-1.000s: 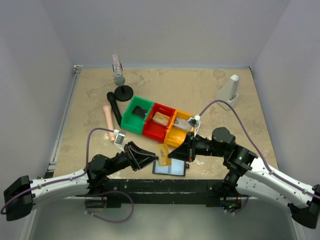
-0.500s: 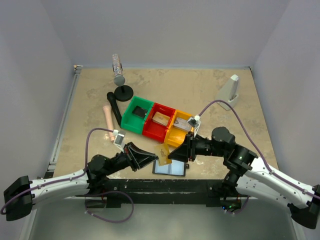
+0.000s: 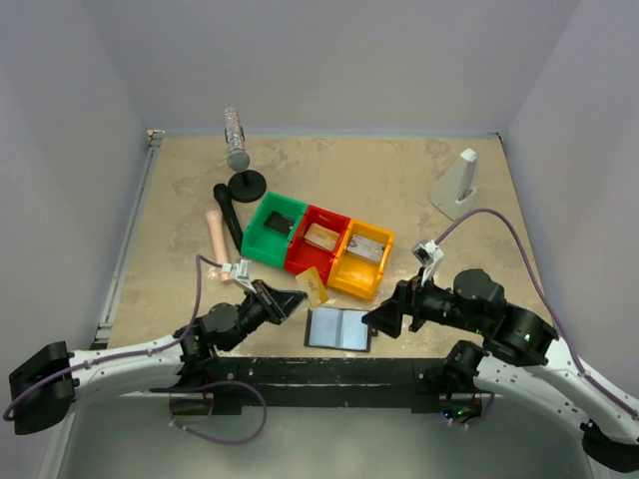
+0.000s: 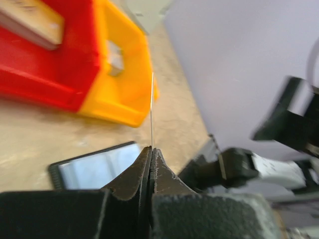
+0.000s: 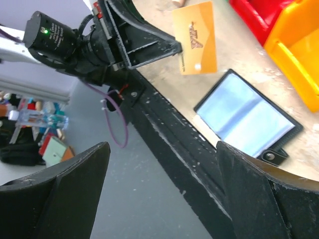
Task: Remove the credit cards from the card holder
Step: Place the credit card in the storage box.
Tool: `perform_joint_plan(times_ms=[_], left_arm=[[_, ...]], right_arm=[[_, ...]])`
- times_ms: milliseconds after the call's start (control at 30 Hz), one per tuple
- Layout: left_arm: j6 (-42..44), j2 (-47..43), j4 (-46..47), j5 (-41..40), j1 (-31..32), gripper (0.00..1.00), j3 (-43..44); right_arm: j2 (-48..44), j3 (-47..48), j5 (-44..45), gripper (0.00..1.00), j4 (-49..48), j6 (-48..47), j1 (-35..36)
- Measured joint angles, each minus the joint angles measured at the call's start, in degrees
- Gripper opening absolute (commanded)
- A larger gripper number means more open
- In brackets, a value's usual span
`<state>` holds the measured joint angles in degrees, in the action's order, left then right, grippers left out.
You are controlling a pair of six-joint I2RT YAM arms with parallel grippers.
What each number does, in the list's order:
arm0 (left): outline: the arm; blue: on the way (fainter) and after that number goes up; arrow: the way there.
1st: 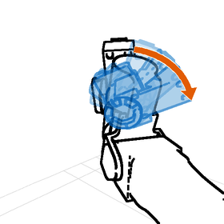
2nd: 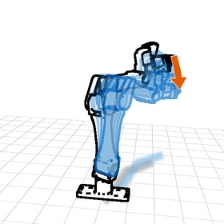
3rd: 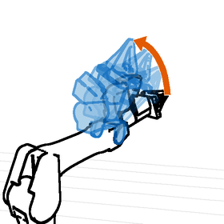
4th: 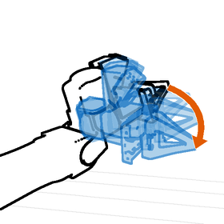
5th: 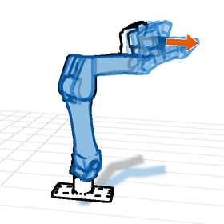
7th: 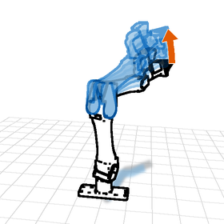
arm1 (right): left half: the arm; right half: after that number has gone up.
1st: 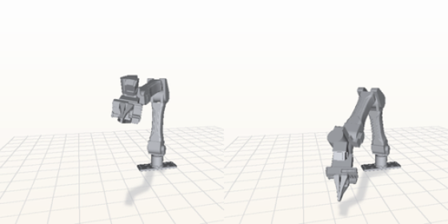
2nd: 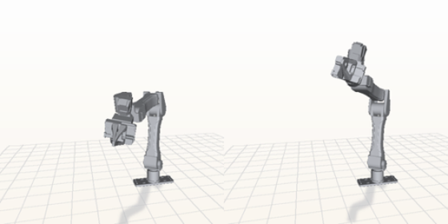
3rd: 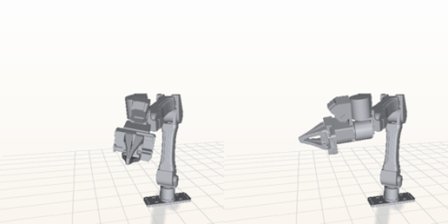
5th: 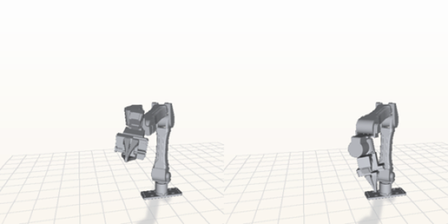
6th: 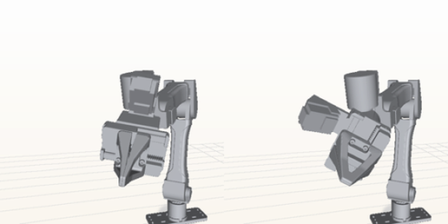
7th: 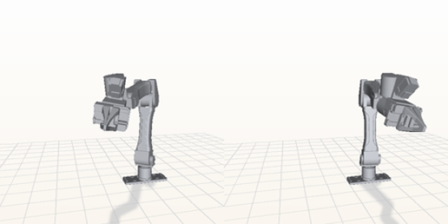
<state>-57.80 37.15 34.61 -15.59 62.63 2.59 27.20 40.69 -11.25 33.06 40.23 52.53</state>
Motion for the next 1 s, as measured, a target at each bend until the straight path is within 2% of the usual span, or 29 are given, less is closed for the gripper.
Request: perform_joint_plan(times_ms=[100, 267, 400, 567, 700, 1000], left_arm=[[-1.9, 7.6, -2.5, -7.4, 0.0, 0.00, 1.7], [-2.7, 16.9, -1.0, -17.2, 0.0, 0.00, 7.7], [-3.3, 21.1, 2.1, -22.3, 0.0, 0.00, 13.3], [-9.9, 25.3, -3.0, -29.1, 0.0, 0.00, 20.2], [-13.6, 30.6, -3.8, -31.8, -0.5, 0.00, 24.7], [-20.1, 38.3, -4.4, -34.1, -3.2, 0.00, 28.2]], right_arm=[[-1.7, -1.2, 1.4, 0.91, 1.8, -0.3, 0.0], [-3.1, -3.3, 1.7, 0.90, 4.0, -0.6, 0.0], [-5.3, -3.9, 1.7, 0.90, 5.2, -0.9, 0.0], [-8.1, -5.0, 1.7, 0.90, 6.8, -1.0, -0.1], [-9.7, -5.3, 1.7, 0.89, 7.9, -1.3, -0.1], [-12.6, -5.4, 1.7, 0.89, 11.2, -1.9, -0.1]])
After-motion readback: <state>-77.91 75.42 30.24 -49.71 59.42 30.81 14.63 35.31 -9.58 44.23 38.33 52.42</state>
